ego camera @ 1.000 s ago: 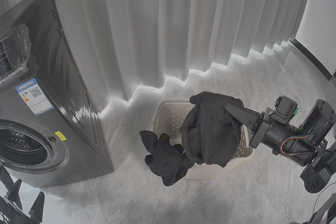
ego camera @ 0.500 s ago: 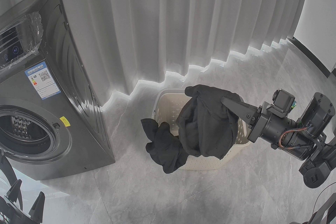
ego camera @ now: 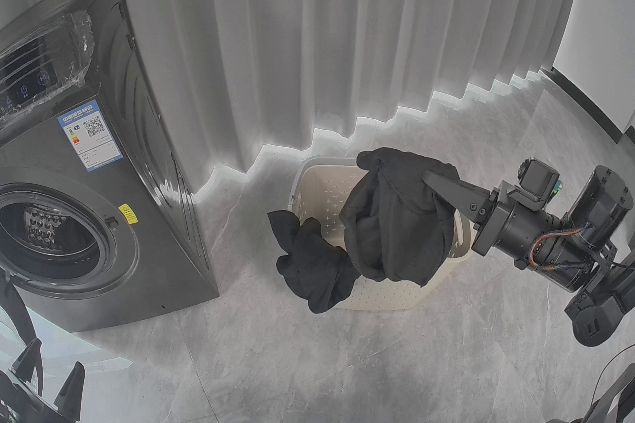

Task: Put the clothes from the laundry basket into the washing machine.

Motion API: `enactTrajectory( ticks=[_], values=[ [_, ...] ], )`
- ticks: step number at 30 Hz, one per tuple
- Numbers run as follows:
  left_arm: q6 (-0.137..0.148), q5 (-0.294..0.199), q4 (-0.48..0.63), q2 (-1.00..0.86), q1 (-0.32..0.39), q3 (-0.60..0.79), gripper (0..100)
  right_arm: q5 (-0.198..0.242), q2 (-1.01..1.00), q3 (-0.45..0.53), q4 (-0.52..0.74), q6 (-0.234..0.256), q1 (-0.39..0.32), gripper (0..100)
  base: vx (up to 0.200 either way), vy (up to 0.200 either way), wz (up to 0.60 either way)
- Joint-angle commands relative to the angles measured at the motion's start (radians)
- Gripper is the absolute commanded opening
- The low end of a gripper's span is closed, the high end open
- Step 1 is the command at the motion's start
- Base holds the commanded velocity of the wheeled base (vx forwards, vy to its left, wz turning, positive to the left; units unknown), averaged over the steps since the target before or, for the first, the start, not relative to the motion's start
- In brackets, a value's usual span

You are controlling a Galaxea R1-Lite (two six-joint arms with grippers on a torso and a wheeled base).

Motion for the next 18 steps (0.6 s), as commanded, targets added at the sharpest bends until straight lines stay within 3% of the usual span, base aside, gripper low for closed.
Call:
enactTrajectory(
  ticks=[1,13,18],
  values=[
    [-0.001,0.001,0.000,0.002,0.000,0.018,100,0.001,0.004,-0.015,-0.003,0.000,0.006,0,0.000,0.000,0.00],
    [-0.004,0.001,0.000,0.002,0.000,0.018,100,0.000,-0.001,-0.009,0.005,0.006,0.038,0,-0.200,0.000,0.00],
    [-0.004,0.001,0.000,0.002,0.000,0.018,100,-0.006,-0.001,0.007,0.008,0.006,0.072,0,0.000,0.000,0.00]
  ],
)
